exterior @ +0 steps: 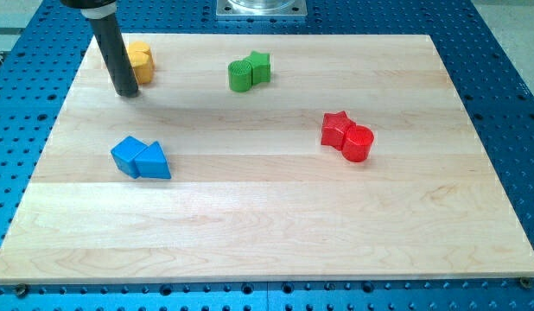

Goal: Push the cube to the bottom left side of the board

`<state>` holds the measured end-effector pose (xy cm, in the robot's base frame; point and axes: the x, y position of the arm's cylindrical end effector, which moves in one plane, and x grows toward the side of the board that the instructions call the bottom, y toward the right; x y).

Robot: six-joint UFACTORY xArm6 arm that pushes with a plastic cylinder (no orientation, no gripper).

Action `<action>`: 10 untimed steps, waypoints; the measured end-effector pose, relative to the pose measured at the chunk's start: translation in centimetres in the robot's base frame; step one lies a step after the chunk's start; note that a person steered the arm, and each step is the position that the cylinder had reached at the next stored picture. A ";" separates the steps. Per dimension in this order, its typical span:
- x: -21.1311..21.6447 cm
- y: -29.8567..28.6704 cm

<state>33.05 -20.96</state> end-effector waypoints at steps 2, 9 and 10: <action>14.1 3.0; 23.8 4.5; 24.7 1.6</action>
<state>57.72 -19.33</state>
